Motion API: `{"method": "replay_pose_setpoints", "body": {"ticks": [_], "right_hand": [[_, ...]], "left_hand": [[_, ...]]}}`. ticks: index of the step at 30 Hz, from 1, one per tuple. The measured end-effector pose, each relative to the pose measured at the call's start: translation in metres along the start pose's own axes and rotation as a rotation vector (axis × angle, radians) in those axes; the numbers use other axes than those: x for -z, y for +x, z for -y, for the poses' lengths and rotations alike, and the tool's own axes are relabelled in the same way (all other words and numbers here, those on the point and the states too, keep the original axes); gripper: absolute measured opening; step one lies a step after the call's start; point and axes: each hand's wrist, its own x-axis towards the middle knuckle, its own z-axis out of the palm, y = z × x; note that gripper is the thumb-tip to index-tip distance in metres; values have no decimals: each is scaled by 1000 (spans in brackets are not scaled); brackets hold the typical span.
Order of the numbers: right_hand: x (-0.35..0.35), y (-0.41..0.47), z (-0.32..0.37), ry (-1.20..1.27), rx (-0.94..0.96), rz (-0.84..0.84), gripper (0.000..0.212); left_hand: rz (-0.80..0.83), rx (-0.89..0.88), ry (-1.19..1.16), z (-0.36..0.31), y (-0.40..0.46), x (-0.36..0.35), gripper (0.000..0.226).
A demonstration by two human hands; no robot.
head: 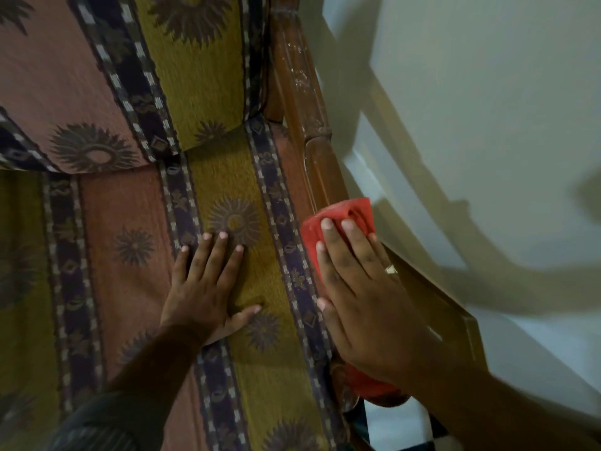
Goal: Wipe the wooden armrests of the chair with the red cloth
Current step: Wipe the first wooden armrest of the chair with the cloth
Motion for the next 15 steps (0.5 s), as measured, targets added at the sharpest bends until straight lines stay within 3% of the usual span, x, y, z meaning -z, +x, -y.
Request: {"method": "replay_pose_setpoints", "body": {"ticks": [4,12,15], "right_hand": [[9,40,-8,6,0,-30,71],[1,48,-2,265,-279,-146,72],[0,47,-4,212,-215,-158,68]], "left_hand": [[-23,-6,-29,0,0,-1,105],[4,-3,-72,0,1,9,105],[-4,-88,-57,13,13,17,108]]}}
